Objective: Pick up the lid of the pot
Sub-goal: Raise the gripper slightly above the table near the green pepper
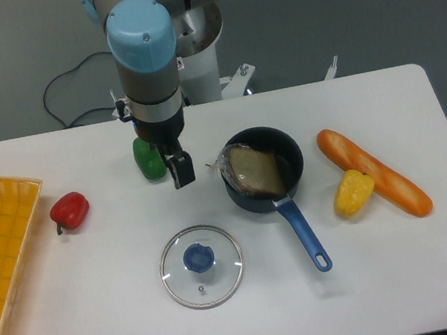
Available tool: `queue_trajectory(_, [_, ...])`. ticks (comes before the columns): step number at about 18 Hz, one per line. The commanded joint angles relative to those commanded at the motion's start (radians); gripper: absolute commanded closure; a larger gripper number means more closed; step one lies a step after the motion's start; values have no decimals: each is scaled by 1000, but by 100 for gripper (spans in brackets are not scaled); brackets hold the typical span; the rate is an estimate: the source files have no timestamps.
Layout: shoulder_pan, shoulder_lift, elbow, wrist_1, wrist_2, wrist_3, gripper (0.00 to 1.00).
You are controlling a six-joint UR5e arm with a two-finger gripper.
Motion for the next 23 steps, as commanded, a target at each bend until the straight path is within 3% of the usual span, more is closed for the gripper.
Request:
queue_trajectory(6, [-17,-11,-3,20,12,-3,0])
queue_trajectory(11, [-18,2,-83,106,11,-14,0])
queue_trajectory(16, [-23,-8,-72,112,-20,-182,0])
queue_trajectory(20, [-37,-23,-66,115,-35,-222,0])
queue_trajectory(23, [-35,-58,-28,120,-25,-305,0])
